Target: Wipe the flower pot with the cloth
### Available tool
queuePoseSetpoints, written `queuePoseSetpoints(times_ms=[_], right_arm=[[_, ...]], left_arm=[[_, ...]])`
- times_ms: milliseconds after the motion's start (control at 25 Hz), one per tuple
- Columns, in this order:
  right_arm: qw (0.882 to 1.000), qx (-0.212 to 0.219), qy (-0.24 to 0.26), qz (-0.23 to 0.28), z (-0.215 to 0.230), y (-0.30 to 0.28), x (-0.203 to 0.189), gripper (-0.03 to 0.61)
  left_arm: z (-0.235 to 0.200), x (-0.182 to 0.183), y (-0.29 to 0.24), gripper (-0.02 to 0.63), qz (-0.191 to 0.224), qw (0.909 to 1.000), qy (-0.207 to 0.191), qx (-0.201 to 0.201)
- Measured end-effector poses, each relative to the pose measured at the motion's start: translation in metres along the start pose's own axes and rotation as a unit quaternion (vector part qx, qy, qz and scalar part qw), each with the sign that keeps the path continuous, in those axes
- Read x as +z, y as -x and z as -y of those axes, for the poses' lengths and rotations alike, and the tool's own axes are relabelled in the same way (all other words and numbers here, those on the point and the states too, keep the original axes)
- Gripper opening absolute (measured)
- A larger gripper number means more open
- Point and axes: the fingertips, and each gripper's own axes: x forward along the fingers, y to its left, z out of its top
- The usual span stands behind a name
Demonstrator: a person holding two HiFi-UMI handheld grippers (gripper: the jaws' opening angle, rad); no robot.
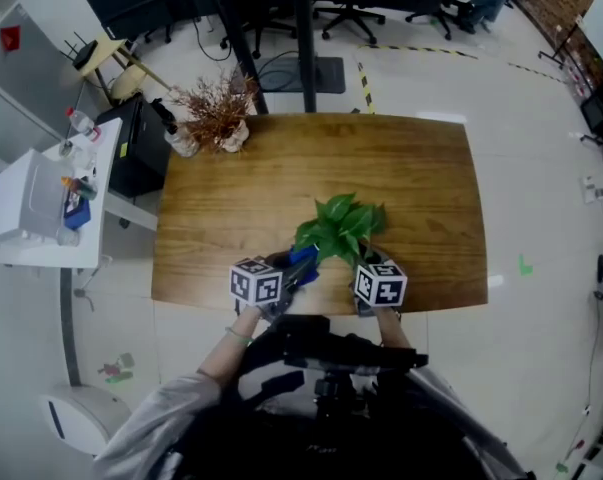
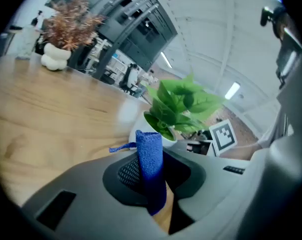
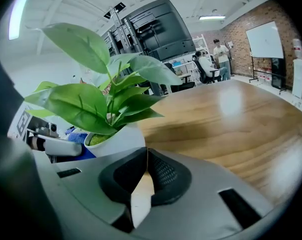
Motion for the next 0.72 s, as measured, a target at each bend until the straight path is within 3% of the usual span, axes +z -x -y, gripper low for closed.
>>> queuePoseSetpoints(times_ms=[120, 280, 520, 720], right_arm=[[1.0, 0.003, -0.006, 0.007, -0.001, 0.004, 0.004, 0.015], [1.0, 0.002, -0.004, 0.005, -0.002, 0.01, 0.004, 0.015], [1.0, 0.012, -0.003, 0.003, -0.011, 0.019, -0.003, 0.015], [1.0, 0.012, 0.004, -0.006, -0.02, 0.018, -0.007, 0.011]], left_arm=[[-0.028, 0.02, 0.02, 0.071, 0.057, 0.9969, 0.046, 0.03], [-0.046, 0.051, 0.021, 0.071, 0.074, 0.9962, 0.027, 0.038], [-0.036, 0.072, -0.016, 0.071, 0.024, 0.9967, -0.077, 0.007], [-0.027, 0.063, -0.025, 0.071, 0.009, 0.9973, -0.072, -0.004]])
